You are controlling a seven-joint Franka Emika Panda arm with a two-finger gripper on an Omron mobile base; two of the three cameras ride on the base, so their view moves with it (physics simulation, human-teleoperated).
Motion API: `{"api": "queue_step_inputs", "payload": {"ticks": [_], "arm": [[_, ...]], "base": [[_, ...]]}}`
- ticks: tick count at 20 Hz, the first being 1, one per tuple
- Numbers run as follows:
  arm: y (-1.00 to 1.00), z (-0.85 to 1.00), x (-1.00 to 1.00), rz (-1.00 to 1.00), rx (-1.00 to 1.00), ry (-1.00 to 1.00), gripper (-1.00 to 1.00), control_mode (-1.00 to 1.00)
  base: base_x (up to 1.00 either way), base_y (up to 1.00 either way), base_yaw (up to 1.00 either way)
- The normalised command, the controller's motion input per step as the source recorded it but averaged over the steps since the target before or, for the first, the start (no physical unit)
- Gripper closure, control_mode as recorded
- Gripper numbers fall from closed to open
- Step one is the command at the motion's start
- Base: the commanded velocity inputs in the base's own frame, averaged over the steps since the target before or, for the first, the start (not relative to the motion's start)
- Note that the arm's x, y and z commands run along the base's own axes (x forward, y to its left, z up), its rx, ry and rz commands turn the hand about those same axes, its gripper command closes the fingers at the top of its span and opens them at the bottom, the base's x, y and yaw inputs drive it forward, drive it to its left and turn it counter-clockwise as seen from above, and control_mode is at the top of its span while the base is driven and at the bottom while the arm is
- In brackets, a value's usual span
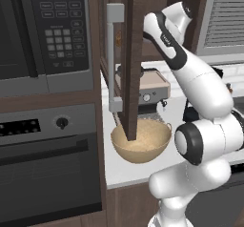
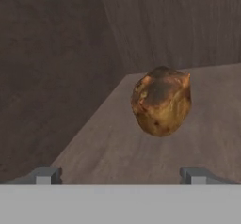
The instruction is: Open the cabinet, pick up the bread from the cabinet and place it in the basket. Then move the basket to the dining counter.
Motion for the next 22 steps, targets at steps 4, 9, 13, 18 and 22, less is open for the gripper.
{"api": "queue_step_inputs", "payload": {"ticks": [4,9,13,18,22], "arm": [[0.10,0.00,0.37,0.00,0.00,0.00,-1.00,-1.00],[0.03,-0.06,0.42,0.00,0.00,0.00,-1.00,-1.00],[0.00,-0.06,0.30,0.00,0.00,0.00,-1.00,-1.00],[0.01,-0.11,0.30,0.00,0.00,0.05,-1.00,-1.00],[0.06,-0.11,0.31,0.00,-0.01,0.05,-1.00,-1.00]], "base": [[0.00,0.00,0.00],[0.00,0.00,0.00],[0.00,0.00,0.00],[0.00,0.00,0.00],[0.00,0.00,0.00]]}}
